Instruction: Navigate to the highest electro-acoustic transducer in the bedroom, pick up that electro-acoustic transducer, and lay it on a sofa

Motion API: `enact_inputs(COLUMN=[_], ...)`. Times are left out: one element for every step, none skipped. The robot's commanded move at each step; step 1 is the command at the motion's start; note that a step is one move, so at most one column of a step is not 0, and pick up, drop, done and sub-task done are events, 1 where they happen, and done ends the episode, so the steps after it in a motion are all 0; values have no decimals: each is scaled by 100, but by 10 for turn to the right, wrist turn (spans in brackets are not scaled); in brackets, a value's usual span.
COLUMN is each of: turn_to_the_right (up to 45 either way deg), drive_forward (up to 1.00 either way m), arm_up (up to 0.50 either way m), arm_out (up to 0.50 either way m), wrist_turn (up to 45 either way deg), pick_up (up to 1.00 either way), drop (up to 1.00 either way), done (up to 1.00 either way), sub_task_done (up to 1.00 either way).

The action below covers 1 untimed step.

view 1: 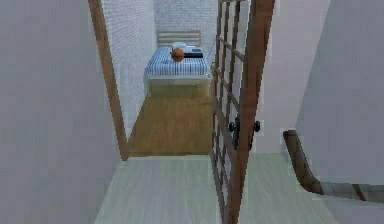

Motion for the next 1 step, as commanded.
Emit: enact_inputs(turn_to_the_right=[0], drive_forward=[0], arm_up=[-8], arm_out=[0], wrist_turn=[0], pick_up=[0], drop=[0], done=[0], sub_task_done=[0])
